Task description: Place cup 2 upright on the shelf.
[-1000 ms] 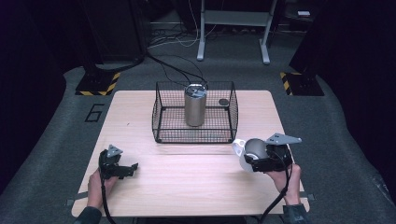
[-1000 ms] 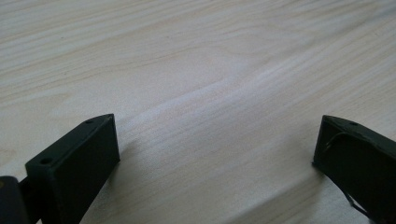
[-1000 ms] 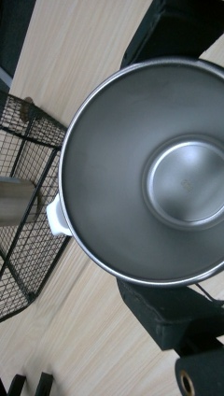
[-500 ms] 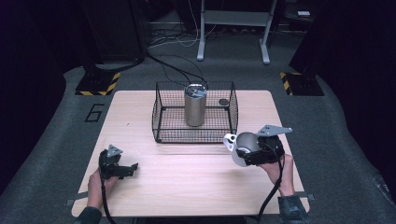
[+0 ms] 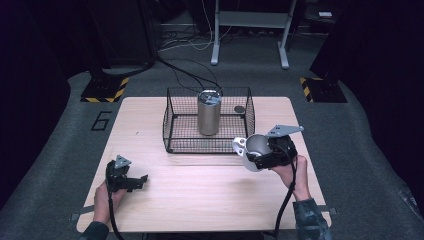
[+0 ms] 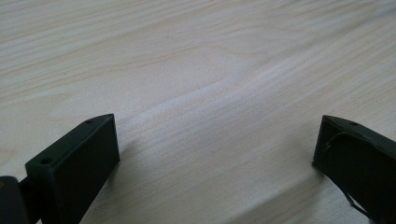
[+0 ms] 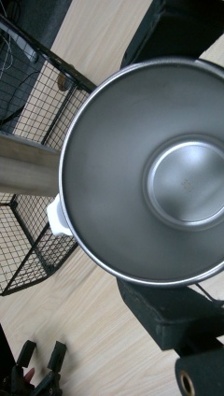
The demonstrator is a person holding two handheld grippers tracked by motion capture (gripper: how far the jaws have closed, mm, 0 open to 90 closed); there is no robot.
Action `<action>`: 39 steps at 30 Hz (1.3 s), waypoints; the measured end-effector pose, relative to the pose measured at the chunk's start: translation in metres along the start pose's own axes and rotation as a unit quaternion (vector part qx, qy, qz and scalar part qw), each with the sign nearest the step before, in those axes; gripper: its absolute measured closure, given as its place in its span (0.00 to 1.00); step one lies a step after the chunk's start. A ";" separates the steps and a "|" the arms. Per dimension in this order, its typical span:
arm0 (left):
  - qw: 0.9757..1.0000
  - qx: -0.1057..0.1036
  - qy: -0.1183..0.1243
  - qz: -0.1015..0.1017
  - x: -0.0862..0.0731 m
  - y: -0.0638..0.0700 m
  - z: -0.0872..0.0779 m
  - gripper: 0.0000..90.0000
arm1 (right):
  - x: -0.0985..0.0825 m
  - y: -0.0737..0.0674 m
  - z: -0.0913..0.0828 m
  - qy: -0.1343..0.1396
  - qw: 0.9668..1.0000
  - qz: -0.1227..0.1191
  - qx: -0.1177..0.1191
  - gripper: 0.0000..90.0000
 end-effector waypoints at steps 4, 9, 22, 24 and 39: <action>1.000 0.000 0.000 0.000 0.000 0.000 0.000 0.00 | 0.007 -0.001 0.004 -0.003 1.000 -0.005 0.004 0.06; 1.000 0.000 0.000 0.000 0.000 0.000 0.000 0.00 | 0.016 -0.004 0.009 -0.004 1.000 -0.020 0.011 0.06; 1.000 0.000 0.000 0.000 0.000 0.000 0.000 0.00 | 0.040 -0.003 0.025 -0.016 0.998 -0.046 0.031 0.06; 1.000 0.000 0.000 0.000 0.000 0.000 0.000 0.00 | 0.043 -0.003 0.026 -0.019 0.998 -0.044 0.031 0.06; 1.000 0.000 0.000 0.000 0.000 0.000 0.000 0.00 | 0.074 -0.001 0.042 -0.019 0.997 -0.065 0.033 0.06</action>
Point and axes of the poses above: each handheld gripper's, and its own axes: z roughly forward along the jaws, x roughly out of its top, y roughly to its right, the point moved 5 cm from there along z, roughly forward along the jaws, and after that the axes turned 12 degrees about z, right-handed, at the moved point
